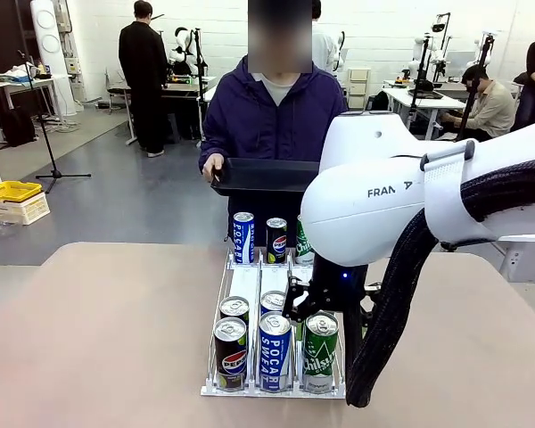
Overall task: Retrieve and hand over the desired beverage to the person.
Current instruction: Pick up a can of the same type that the person held from the Automatic Can Dispenser.
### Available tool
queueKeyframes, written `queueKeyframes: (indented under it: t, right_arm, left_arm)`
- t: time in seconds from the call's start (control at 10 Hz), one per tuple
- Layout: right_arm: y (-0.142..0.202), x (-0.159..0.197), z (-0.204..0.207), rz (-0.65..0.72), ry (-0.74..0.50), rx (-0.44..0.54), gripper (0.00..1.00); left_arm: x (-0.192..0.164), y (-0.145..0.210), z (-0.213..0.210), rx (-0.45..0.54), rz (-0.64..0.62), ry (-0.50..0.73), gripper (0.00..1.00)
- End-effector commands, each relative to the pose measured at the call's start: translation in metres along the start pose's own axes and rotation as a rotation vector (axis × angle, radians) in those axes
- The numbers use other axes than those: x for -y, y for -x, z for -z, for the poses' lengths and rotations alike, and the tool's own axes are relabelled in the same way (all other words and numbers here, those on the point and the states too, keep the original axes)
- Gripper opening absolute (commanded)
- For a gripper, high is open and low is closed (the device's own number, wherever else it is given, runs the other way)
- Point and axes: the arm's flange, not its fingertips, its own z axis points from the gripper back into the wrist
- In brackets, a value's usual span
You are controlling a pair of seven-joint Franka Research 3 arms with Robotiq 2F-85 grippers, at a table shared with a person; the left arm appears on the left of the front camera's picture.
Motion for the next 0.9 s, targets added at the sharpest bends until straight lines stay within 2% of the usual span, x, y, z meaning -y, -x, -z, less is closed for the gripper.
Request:
queueKeyframes:
  t: [0.0,0.8]
  right_arm:
    - [-0.0045,-0.0002,0.0021,-0.033,0.0,0.021,1.0]
    - [-0.0125,0.0034,0.0061,-0.06,-0.008,0.044,1.0]
  left_arm:
    - [-0.0007,-0.0009,-0.0019,0.001,0.014,0.012,1.0]
    - [-0.0007,-0.0009,-0.0019,0.001,0.014,0.012,1.0]
